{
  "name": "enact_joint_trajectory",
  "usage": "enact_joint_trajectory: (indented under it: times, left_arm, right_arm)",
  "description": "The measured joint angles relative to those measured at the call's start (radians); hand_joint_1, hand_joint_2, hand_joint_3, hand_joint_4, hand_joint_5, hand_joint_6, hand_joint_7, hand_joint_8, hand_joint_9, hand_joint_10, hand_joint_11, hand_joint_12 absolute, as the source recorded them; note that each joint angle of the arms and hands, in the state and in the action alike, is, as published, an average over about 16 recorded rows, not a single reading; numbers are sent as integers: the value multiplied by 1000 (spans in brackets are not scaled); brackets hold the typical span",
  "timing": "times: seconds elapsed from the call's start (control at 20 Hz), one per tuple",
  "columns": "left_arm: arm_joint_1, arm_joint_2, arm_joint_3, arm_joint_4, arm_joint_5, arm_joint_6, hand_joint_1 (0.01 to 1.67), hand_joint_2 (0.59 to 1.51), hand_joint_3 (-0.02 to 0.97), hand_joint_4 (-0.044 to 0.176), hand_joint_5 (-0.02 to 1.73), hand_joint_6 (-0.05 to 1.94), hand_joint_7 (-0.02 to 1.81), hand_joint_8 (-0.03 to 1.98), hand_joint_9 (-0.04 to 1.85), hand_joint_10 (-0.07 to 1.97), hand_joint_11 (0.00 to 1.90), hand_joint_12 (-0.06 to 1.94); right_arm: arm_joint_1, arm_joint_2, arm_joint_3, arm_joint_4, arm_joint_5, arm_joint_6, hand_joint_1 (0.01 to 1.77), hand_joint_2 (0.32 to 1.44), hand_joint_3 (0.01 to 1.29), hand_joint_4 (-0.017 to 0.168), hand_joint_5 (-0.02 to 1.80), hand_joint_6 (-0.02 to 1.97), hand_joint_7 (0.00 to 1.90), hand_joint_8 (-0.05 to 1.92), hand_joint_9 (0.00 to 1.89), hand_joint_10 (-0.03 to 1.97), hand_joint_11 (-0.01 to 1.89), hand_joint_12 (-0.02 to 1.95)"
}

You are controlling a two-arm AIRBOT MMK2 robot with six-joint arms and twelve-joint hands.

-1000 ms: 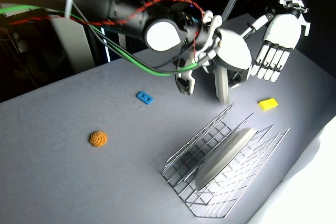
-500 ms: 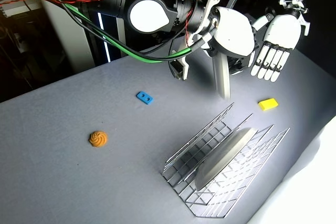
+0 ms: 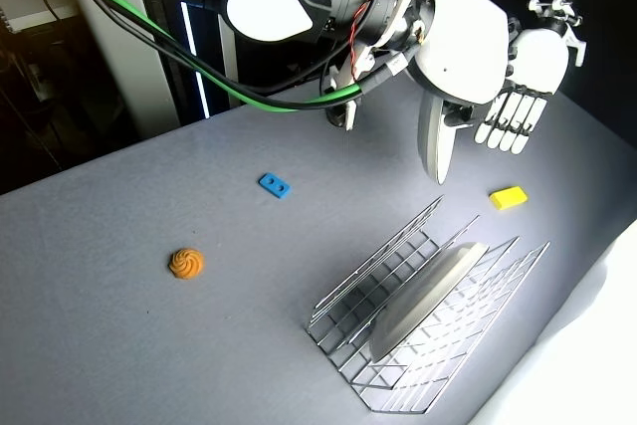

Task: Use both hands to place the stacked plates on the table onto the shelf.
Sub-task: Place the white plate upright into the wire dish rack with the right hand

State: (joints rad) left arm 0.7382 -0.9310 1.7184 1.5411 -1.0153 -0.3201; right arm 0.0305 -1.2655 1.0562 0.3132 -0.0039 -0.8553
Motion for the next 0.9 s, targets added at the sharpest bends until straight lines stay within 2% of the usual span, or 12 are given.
enact_joint_trajectory:
  times: [0.4,0.9]
  left_arm:
    - [13,0,2,2,1,0,14,1119,21,2,21,11,16,6,22,-56,17,14]
    - [16,0,2,3,1,0,14,1118,21,2,21,11,17,7,22,-57,17,14]
  right_arm:
    - [25,23,12,51,6,6,1244,985,16,15,1055,743,1159,677,1306,-1,843,936]
    - [3,57,19,60,69,19,1244,989,16,10,1033,748,1142,709,1315,-1,846,924]
